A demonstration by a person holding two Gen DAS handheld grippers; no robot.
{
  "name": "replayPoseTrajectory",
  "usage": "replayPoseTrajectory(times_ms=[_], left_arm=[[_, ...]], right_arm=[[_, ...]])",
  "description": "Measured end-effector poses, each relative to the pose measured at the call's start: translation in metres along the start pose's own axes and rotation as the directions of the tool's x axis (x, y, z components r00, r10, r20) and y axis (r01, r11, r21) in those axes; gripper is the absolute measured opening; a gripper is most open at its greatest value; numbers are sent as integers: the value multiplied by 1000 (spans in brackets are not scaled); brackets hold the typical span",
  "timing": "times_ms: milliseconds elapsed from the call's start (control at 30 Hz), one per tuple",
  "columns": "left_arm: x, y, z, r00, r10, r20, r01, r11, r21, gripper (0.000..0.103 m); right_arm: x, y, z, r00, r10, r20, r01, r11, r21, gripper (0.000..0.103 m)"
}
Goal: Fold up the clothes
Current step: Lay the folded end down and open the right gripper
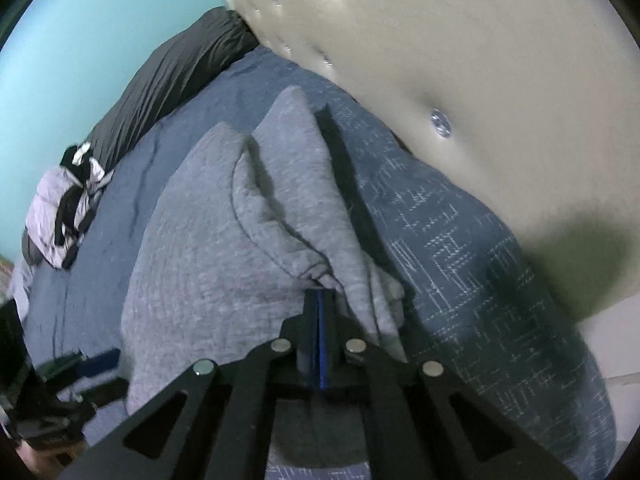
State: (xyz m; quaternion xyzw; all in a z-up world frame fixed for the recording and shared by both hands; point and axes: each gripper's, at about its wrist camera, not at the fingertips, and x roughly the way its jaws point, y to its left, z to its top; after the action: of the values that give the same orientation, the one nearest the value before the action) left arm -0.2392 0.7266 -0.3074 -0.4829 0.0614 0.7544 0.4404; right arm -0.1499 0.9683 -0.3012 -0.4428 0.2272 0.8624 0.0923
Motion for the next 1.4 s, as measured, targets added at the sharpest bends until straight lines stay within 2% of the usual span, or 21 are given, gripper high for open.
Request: replayPoseTrajectory(times_ms=[100,200,300,367,467,567,633,800,900,1167,1400], left_arm=[[-10,-3,2,1000,5,8,-5,1000,14,43],[-23,-4,2,999,-11,36,11,1000,18,43],[-22,-5,-1,999,-17,32,16,1000,25,43],[-14,-6,-5,1000,-12,19,11,1000,24,43],[-5,-7,-9,1000,4,18,-4,1000,28,43],[-4,-10,-11,1000,15,20,-16,999,42,43],[-5,-9,-11,1000,17,15,-18,999,39,43],[-11,-7,-12,999,29,14,-29,999,31,43],[-23,-14,-13,999,40,25,-41,998,45,43],[-63,-30,-15,996,60,60,-64,996,54,43],[-105,-33,-31,993,79,84,-81,997,13,43]], right_arm=[[-6,2,-2,1000,-12,23,13,1000,-6,0],[-29,9,-6,995,-28,92,32,999,-39,0],[-54,4,-18,990,6,138,2,998,-55,0],[-55,-4,-26,992,16,127,-9,999,-51,0],[-43,-11,-33,996,-30,83,35,998,-54,0],[-31,-23,-40,995,-72,64,73,997,-14,0],[-27,-33,-43,995,-73,63,72,997,25,0],[-39,-36,-43,992,-86,93,82,995,48,0],[-62,-35,-44,984,-102,147,93,993,68,0],[-101,-19,-61,976,-88,201,75,995,69,0],[-111,29,-65,971,-58,231,50,998,39,0]])
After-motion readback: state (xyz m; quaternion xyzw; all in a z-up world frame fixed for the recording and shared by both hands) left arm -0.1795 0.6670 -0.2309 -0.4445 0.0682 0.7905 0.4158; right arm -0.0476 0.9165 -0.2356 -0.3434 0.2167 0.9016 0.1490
